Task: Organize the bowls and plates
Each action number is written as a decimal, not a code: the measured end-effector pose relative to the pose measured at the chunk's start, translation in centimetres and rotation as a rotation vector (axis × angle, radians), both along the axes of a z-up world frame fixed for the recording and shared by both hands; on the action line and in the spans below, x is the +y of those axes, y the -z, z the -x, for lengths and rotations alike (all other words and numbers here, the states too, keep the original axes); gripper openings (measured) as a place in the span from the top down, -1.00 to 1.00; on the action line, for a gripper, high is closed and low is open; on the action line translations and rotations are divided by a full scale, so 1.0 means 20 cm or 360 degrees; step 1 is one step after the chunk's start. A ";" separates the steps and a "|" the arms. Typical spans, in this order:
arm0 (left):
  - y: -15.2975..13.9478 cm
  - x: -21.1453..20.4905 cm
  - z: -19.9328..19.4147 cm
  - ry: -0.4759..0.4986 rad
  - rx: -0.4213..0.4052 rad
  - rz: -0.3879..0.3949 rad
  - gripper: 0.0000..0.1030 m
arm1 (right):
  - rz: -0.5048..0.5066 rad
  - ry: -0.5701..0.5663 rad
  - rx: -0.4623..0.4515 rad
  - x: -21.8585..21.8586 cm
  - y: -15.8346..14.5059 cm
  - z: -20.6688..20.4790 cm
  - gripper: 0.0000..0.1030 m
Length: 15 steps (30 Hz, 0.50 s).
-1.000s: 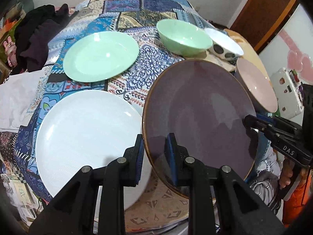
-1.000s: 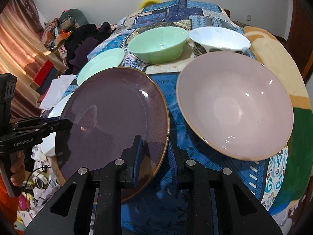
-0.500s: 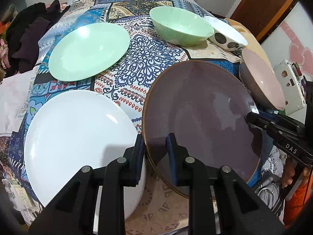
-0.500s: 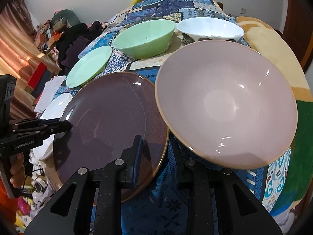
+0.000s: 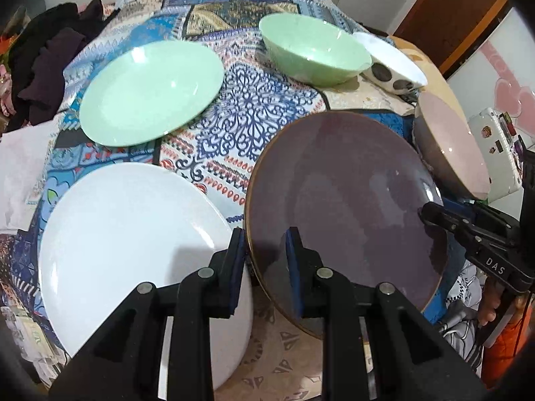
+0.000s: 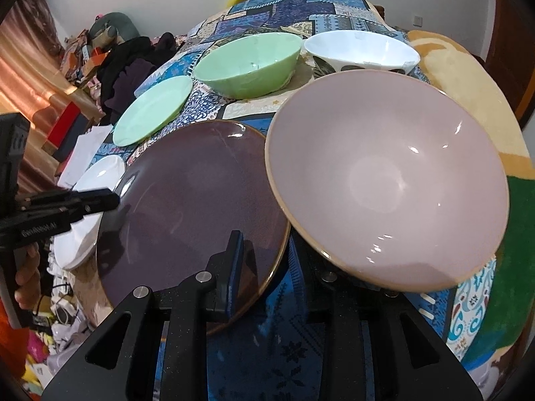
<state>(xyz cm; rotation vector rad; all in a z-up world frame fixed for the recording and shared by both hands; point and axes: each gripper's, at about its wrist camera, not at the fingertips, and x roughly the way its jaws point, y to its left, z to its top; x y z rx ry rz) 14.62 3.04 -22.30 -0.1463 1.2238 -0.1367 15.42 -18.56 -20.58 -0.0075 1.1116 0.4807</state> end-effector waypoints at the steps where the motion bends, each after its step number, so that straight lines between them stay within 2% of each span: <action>1: -0.01 0.00 0.01 0.0000 -0.0017 0.0003 0.55 | -0.0001 -0.0003 0.0000 -0.01 -0.01 0.01 0.49; 7: -0.12 0.06 0.08 -0.0048 -0.0082 0.0008 0.47 | -0.0010 -0.0026 -0.0058 -0.01 -0.09 0.06 0.46; 11: -0.22 0.10 0.15 -0.0080 -0.0182 -0.0010 0.44 | -0.0055 -0.0056 -0.0128 0.03 -0.18 0.09 0.39; 15: -0.32 0.15 0.22 -0.0139 -0.0294 -0.0027 0.23 | -0.0098 -0.0098 -0.0197 0.10 -0.26 0.11 0.33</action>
